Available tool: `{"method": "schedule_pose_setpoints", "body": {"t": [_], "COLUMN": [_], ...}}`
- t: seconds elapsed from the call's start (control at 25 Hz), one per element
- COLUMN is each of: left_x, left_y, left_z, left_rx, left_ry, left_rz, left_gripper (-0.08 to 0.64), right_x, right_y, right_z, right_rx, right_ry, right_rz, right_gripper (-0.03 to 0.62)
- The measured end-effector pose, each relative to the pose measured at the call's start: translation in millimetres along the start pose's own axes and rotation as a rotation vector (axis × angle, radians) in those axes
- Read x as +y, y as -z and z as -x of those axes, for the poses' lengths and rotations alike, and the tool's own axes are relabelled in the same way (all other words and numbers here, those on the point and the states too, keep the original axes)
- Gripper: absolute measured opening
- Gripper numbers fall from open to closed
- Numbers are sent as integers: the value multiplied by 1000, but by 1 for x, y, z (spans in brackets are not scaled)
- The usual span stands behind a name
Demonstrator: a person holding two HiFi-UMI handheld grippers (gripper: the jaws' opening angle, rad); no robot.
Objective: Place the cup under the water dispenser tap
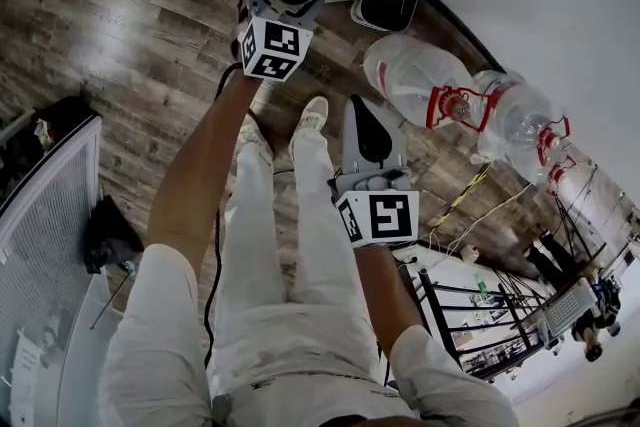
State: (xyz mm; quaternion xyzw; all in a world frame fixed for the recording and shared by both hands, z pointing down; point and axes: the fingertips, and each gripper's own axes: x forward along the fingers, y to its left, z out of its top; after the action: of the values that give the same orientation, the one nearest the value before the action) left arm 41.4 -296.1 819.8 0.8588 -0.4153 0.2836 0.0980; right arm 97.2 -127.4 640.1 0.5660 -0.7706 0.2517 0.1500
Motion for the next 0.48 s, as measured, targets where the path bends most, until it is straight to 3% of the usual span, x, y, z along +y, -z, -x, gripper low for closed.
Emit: {"method": "schedule_pose_setpoints", "body": {"t": [0.48], "left_x": [1], "left_y": [0], "left_z": [-11], "left_rx": [-12], "left_ry": [13], "left_rz": [17], "left_gripper": [383], "right_x": [-1], "right_y": [7], "right_z": [-4], "right_rx": [19], "right_ry": [-18], "right_rz": [13], "right_gripper": [-2]}}
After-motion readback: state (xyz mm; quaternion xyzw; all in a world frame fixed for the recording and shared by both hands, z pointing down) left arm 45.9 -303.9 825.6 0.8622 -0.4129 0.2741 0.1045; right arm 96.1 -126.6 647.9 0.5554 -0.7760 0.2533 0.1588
